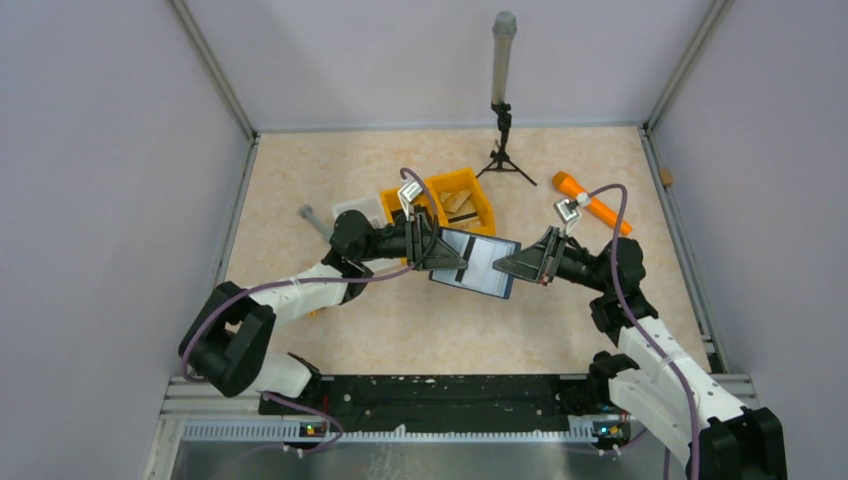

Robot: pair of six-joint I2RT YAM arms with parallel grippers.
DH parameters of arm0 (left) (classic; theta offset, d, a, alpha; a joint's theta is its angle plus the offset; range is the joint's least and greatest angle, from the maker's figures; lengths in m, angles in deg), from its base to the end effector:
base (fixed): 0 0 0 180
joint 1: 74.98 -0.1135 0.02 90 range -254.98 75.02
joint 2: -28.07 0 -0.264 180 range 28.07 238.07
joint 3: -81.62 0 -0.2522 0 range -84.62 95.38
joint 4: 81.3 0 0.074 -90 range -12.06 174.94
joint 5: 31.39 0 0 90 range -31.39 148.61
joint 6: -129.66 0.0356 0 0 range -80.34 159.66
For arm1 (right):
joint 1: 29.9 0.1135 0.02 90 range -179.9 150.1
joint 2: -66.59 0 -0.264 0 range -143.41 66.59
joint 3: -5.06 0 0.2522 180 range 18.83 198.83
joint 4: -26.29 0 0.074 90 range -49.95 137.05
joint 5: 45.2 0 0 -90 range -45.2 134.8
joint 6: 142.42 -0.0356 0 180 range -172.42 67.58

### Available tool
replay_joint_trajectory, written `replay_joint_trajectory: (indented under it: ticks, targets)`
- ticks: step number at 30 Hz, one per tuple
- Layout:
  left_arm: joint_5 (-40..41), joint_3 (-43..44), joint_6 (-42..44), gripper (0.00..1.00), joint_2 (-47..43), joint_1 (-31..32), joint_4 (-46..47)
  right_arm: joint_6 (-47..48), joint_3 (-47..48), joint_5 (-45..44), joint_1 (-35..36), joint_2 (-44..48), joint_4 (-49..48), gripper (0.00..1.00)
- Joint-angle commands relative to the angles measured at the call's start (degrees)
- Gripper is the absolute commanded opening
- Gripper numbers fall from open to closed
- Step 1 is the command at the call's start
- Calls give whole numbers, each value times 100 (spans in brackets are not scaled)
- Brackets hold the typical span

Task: Take the credit cards out of the card holder
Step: Remove the credit card from the card holder.

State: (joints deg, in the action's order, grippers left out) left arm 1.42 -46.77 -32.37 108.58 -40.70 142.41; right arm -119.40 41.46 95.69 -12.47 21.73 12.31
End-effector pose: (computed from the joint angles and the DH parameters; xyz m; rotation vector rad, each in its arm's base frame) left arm 0.2207 -0.1866 0.2758 0.5233 1.7755 -2.0640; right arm 0.1619 0.0798 0.2719 -0.0913 1.8158 1.7590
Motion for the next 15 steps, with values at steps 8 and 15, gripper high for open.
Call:
replay_joint_trajectory:
  ticks: [8,15]
  targets:
    - [32,238,395,0,-103,31,-263,-19,266,64,-23,110,-324,0]
    - [-150,14,375,0,-508,-568,-396,299,267,-99,-28,270,229,0]
